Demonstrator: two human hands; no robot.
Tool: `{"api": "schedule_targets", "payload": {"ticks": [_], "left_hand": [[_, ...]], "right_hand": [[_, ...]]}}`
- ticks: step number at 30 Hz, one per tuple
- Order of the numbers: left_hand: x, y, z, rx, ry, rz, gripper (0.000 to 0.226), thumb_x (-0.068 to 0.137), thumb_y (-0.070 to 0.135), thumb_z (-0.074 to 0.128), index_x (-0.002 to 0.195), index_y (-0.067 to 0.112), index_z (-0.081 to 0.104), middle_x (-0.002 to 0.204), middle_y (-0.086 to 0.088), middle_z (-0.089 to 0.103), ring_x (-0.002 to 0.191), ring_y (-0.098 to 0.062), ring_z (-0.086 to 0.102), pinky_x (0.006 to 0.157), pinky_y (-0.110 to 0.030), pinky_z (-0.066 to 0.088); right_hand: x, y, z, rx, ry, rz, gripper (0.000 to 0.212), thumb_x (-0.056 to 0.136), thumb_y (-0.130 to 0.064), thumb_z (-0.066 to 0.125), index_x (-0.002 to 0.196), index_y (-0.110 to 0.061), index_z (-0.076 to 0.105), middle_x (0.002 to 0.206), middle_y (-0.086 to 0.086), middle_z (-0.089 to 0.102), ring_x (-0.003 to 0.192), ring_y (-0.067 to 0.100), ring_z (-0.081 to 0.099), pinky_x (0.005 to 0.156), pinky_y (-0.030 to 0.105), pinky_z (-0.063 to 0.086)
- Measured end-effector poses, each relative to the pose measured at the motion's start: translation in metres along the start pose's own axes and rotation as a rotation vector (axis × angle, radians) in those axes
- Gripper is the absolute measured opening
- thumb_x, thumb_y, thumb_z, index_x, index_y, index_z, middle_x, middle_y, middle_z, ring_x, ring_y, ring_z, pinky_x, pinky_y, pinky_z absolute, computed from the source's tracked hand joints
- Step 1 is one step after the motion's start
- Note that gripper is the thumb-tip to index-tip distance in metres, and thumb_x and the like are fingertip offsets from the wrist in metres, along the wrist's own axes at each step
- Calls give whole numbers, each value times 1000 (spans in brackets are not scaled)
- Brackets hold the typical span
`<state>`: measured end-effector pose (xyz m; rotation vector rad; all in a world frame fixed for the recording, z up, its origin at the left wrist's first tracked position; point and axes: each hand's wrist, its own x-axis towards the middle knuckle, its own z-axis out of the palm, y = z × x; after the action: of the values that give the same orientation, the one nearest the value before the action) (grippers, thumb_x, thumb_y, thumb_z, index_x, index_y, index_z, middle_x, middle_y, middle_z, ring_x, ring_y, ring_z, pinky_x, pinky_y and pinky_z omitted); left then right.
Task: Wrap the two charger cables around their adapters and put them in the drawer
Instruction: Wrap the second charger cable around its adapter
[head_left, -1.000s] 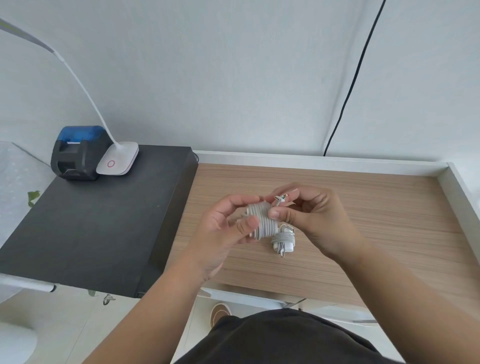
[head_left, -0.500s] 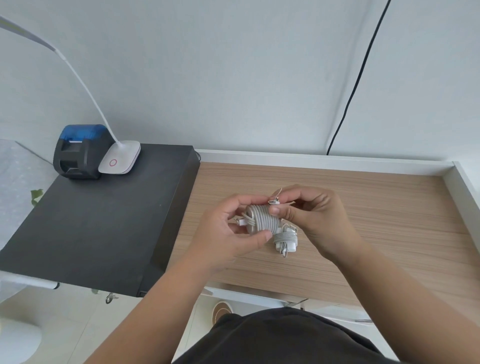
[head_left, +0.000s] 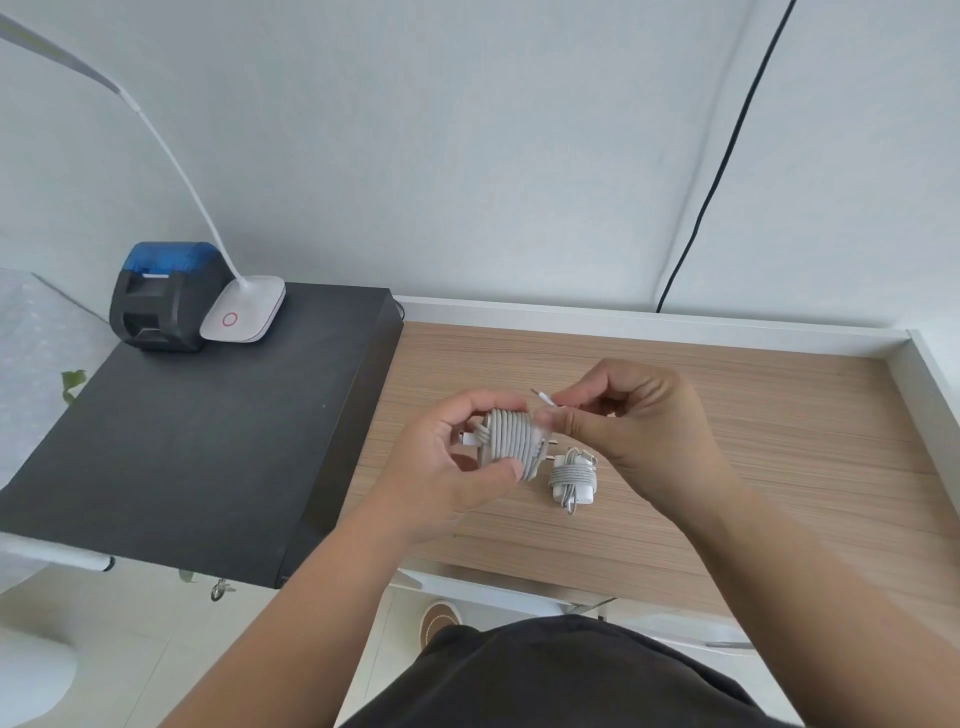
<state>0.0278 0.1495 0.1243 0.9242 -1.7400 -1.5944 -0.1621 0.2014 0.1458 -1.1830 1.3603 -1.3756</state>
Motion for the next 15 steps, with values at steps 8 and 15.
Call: {"api": "schedule_targets", "payload": {"ticks": [8,15], "left_hand": [[-2,0,12,-63,-65,-115,46,75,18,80,116,27,63,101,3,69,88,-8,66,72,-23,54],[-1,-3,7,-179,-76,-149,38,77,9,78,111,17,65,90,8,69,83,-6,64,70,-21,53]], "right_hand": [[5,2,14,-118,63,-21,18,75,-8,79,68,-11,63,63,5,60,56,11,48,50,24,41],[6,1,13,-175,-28,7,13,81,-13,75,83,-26,76,72,3,71,61,11,56,58,25,48]]}}
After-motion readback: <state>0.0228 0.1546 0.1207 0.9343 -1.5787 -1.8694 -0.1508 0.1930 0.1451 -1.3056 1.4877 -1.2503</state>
